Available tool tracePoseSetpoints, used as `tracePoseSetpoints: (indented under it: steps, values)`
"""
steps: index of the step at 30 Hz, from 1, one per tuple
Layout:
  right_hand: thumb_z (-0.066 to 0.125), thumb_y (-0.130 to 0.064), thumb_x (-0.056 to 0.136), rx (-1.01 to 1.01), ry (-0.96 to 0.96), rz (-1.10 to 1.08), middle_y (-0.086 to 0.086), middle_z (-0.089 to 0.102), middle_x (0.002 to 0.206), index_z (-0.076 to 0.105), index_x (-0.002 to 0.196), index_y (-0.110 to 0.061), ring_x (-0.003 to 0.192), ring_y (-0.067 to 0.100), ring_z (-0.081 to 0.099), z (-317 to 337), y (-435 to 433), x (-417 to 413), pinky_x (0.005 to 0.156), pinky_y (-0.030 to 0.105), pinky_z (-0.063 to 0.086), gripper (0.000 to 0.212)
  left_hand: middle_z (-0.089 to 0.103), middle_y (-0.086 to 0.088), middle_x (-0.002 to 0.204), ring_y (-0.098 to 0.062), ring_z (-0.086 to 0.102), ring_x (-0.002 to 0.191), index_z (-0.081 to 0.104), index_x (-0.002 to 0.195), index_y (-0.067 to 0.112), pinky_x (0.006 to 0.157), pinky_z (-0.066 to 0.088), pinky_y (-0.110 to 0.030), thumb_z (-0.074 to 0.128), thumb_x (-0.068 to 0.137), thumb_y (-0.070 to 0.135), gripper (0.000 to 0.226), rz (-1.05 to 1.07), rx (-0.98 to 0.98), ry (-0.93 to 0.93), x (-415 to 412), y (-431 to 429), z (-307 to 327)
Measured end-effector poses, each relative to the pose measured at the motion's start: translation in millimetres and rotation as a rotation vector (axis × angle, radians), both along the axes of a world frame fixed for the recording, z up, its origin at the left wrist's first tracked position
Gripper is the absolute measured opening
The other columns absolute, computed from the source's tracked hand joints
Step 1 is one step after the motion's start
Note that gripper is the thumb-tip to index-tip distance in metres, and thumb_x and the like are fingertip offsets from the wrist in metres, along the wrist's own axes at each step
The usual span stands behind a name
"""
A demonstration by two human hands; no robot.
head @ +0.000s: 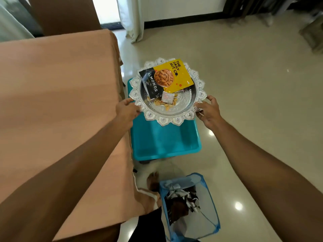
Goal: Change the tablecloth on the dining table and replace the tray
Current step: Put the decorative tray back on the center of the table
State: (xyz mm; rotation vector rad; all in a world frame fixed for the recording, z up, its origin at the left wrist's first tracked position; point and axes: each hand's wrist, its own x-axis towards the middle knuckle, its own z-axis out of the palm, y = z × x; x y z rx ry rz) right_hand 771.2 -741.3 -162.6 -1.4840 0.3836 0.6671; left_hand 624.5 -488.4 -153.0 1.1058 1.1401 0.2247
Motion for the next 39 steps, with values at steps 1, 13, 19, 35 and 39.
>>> tracePoseSetpoints:
  steps: [1, 13, 19, 35, 39]
  values:
    - [0.066, 0.004, 0.089, 0.021, -0.027, 0.009, 0.002, 0.063, 0.095, 0.042, 0.14, -0.019, 0.074, 0.014, 0.058, 16, -8, -10, 0.066, 0.029, 0.05, 0.06, 0.064, -0.008, 0.092, -0.018, 0.062, 0.071, 0.059, 0.117, 0.004, 0.055, 0.054, -0.022, 0.062, 0.081, -0.02, 0.043, 0.002, 0.015, -0.034, -13, -7, 15]
    - [0.071, 0.007, 0.081, 0.164, -0.188, 0.213, 0.0, 0.063, 0.083, 0.053, 0.109, -0.016, 0.077, 0.016, 0.061, 130, -29, -128, 0.063, 0.026, 0.05, 0.04, 0.062, -0.012, 0.102, -0.017, 0.064, 0.084, 0.056, 0.086, 0.01, 0.067, 0.057, -0.025, 0.061, 0.086, -0.018, 0.028, 0.083, 0.129, -0.256, -194, -53, 148]
    - [0.074, 0.006, 0.078, 0.152, -0.255, 0.426, -0.001, 0.07, 0.096, 0.058, 0.122, -0.019, 0.083, 0.014, 0.065, 160, 25, -214, 0.075, 0.03, 0.051, 0.053, 0.065, -0.004, 0.089, -0.015, 0.065, 0.08, 0.058, 0.085, 0.011, 0.068, 0.056, -0.025, 0.063, 0.085, -0.017, 0.028, 0.204, 0.17, -0.263, -318, -32, 177]
    - [0.07, 0.016, 0.079, 0.098, -0.299, 0.79, -0.005, 0.068, 0.091, 0.055, 0.097, -0.025, 0.077, 0.011, 0.066, 158, 271, -560, 0.065, 0.025, 0.055, 0.047, 0.069, -0.004, 0.108, -0.013, 0.062, 0.087, 0.066, 0.099, 0.018, 0.064, 0.048, -0.021, 0.079, 0.079, 0.0, 0.031, 0.375, 0.254, -0.124, -702, 167, 160]
    - [0.071, 0.016, 0.077, 0.104, -0.293, 0.762, -0.001, 0.067, 0.098, 0.054, 0.108, -0.021, 0.079, 0.013, 0.066, 158, 314, -608, 0.059, 0.023, 0.054, 0.051, 0.071, 0.002, 0.102, -0.011, 0.062, 0.085, 0.066, 0.098, 0.02, 0.066, 0.044, -0.023, 0.078, 0.08, 0.001, 0.029, 0.345, 0.282, -0.086, -748, 215, 169]
